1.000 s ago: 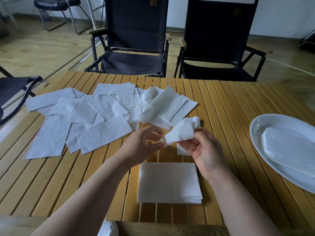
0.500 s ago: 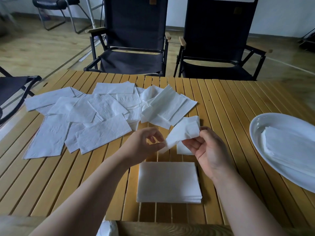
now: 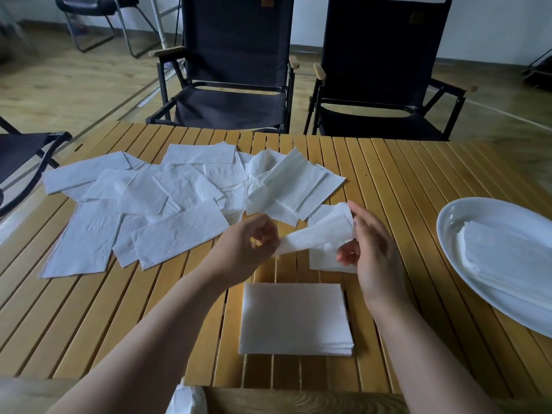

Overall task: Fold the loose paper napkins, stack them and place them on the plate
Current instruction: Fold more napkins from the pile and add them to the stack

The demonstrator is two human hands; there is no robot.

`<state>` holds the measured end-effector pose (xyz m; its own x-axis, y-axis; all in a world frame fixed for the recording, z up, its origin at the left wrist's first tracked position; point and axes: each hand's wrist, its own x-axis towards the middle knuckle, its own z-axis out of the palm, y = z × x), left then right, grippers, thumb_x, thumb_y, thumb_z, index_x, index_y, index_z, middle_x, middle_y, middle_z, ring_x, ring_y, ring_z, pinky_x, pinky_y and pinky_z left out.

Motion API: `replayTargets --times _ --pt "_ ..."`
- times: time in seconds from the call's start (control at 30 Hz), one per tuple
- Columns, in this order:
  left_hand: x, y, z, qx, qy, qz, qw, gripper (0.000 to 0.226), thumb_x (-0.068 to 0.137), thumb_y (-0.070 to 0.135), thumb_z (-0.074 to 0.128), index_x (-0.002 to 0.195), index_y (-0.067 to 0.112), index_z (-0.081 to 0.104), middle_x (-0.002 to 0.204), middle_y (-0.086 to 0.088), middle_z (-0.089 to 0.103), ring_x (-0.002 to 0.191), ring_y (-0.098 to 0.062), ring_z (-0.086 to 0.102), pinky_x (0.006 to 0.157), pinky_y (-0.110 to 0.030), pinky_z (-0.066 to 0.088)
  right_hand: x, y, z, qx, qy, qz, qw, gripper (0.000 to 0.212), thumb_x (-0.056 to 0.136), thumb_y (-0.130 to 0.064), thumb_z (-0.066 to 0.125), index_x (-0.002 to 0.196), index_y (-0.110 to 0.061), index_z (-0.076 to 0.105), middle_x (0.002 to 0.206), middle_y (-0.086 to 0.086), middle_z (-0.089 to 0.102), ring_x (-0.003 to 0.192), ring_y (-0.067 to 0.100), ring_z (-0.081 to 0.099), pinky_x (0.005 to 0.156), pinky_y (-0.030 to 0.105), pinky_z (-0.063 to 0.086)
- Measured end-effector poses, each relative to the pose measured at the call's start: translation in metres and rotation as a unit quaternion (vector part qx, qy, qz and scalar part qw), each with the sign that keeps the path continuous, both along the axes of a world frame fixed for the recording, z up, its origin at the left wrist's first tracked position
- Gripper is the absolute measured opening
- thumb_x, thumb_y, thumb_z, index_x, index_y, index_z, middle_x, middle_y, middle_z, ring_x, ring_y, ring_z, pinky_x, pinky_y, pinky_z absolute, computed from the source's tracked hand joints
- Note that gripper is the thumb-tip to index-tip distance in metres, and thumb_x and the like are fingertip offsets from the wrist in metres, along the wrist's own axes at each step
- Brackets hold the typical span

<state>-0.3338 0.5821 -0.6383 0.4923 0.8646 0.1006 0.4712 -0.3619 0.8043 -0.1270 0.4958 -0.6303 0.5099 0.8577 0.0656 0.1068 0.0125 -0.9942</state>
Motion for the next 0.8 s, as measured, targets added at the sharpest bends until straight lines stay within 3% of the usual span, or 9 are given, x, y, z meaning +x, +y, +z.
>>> replayTargets --times 0.13,0.2,0.33,0.47,0.57,0.67,0.73,0.8 --pt "-0.001 0.001 0.000 0.046 -0.005 0.009 0.999 0.014 0.094 0.016 0.064 0.092 0.029 0.063 0.090 0.014 0.066 0.089 -0.001 0.061 0.073 -0.007 0.045 0.002 -0.001 -0.003 0.001 -0.056 0.029 0.998 0.047 0.091 -0.056 0.061 0.133 -0.036 0.060 0.086 0.000 0.061 0.072 0.006 0.054 0.062 0.019 0.049" --pt "-0.002 0.002 0.001 0.063 -0.008 0.017 0.998 0.013 0.094 0.014 0.063 0.099 0.025 0.067 0.093 0.013 0.067 0.092 0.000 0.060 0.075 -0.007 0.045 0.002 -0.001 -0.007 -0.016 -0.099 0.037 0.994 0.054 0.083 -0.062 0.068 0.128 -0.032 0.063 0.098 -0.007 0.063 0.085 0.005 0.059 0.068 0.017 0.051" --pt "-0.003 0.001 0.007 0.044 -0.045 0.044 0.997 0.012 0.092 0.017 0.068 0.100 0.025 0.070 0.092 0.015 0.068 0.092 0.000 0.062 0.074 -0.011 0.049 0.000 0.002 -0.007 -0.035 -0.189 -0.009 0.981 0.032 0.087 -0.038 0.071 0.100 -0.008 0.069 0.112 -0.005 0.052 0.095 0.011 0.059 0.062 0.011 0.051" --pt "-0.005 0.001 0.010 -0.037 -0.022 0.026 0.999 0.005 0.087 0.030 0.072 0.092 0.030 0.071 0.088 0.017 0.067 0.088 0.006 0.059 0.068 -0.010 0.048 0.004 0.003 -0.007 -0.010 -0.189 -0.032 0.981 0.018 0.088 -0.034 0.072 0.092 -0.016 0.072 0.126 -0.010 0.048 0.116 0.016 0.054 0.075 0.026 0.058" --pt "-0.006 0.001 0.008 -0.074 -0.005 0.030 0.997 0.003 0.088 0.029 0.071 0.089 0.027 0.073 0.079 0.018 0.068 0.080 0.007 0.060 0.065 -0.011 0.046 0.004 0.003 -0.007 0.007 -0.178 -0.026 0.984 0.017 0.088 -0.027 0.072 0.097 -0.013 0.074 0.133 -0.011 0.051 0.126 0.008 0.048 0.079 0.011 0.052" --pt "-0.007 0.001 0.016 -0.139 -0.105 0.051 0.983 0.007 0.092 0.021 0.068 0.087 0.017 0.071 0.071 0.015 0.069 0.069 0.003 0.062 0.064 -0.012 0.047 0.005 0.000 -0.005 0.009 -0.177 -0.021 0.984 0.022 0.090 -0.032 0.069 0.100 -0.014 0.074 0.116 -0.008 0.066 0.109 0.010 0.062 0.071 0.015 0.054" --pt "-0.009 0.002 0.020 -0.168 -0.139 0.068 0.974 0.014 0.093 0.022 0.067 0.092 0.008 0.071 0.081 0.003 0.073 0.079 -0.015 0.068 0.075 -0.029 0.055 0.004 -0.002 -0.001 -0.008 -0.150 -0.018 0.989 0.017 0.091 -0.037 0.067 0.095 -0.021 0.072 0.094 -0.011 0.072 0.089 0.008 0.068 0.062 0.028 0.059" --pt "-0.012 0.002 0.023 -0.171 -0.132 0.073 0.974 0.016 0.094 0.023 0.066 0.095 0.008 0.070 0.085 -0.001 0.074 0.086 -0.023 0.070 0.079 -0.035 0.056 0.005 -0.003 0.002 -0.011 -0.140 -0.018 0.990 0.014 0.090 -0.041 0.067 0.089 -0.027 0.070 0.082 -0.013 0.072 0.080 0.006 0.069 0.057 0.030 0.057"
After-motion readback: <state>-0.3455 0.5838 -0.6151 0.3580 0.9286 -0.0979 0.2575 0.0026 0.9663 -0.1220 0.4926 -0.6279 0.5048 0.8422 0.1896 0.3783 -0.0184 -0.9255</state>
